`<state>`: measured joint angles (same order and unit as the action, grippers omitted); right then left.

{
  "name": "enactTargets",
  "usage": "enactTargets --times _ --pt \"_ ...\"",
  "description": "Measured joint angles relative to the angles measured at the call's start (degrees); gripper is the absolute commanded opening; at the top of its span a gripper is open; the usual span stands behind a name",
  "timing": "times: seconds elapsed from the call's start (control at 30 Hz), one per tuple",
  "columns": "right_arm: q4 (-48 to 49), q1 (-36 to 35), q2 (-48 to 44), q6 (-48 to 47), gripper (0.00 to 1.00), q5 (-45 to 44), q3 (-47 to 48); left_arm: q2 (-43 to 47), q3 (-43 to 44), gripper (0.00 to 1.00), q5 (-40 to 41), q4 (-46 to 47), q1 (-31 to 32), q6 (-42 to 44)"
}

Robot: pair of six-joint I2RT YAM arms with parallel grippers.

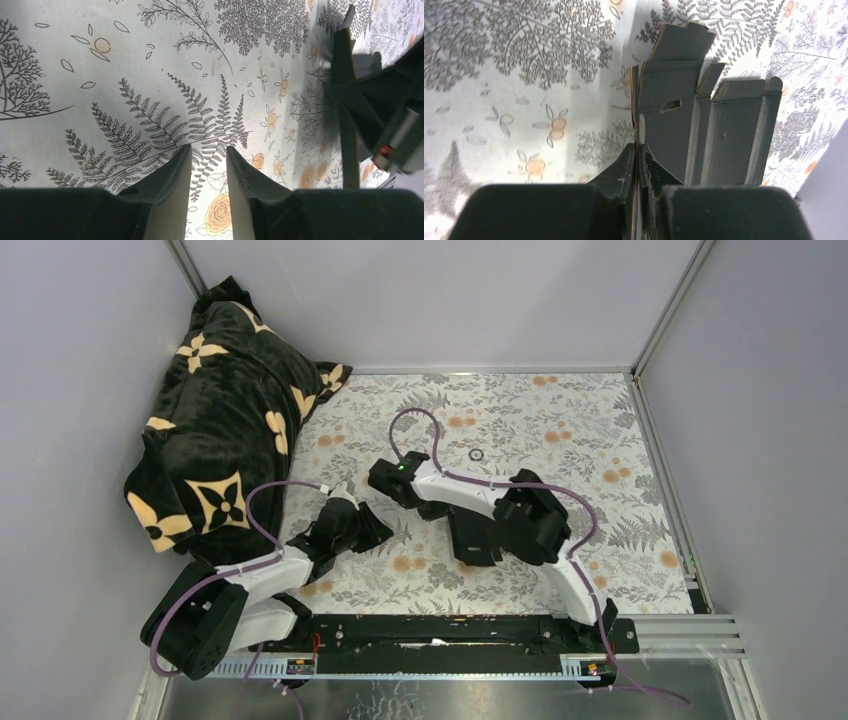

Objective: Fold the paper box
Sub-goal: Fold the paper box at the center of the board.

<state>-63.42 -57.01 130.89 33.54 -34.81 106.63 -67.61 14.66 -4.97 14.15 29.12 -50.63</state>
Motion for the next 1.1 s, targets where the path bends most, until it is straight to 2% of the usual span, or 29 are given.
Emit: enactTargets --times 0.27,0.53,0.73,1.1 --pt "12.13 1.14 -19.58 -0.28 0.07 10.97 -14.71 2.60 0.00 0.38 0.39 -2.19 0.00 0.24" --pt "25.11 6.14 -32.89 -0.50 0.08 25.53 -27.82 4.70 1.27 0.38 1.40 -6.21 -0.04 0.35" --pt "36.89 11.67 -36.24 0.02 0.10 39.36 -39.56 5.29 2.12 0.38 1.92 -8.44 -0.04 0.37" --pt "52.81 16.26 -37.92 2.80 0.10 59.78 -47.87 5.49 3.43 0.37 3.21 -11.21 0.11 0.22"
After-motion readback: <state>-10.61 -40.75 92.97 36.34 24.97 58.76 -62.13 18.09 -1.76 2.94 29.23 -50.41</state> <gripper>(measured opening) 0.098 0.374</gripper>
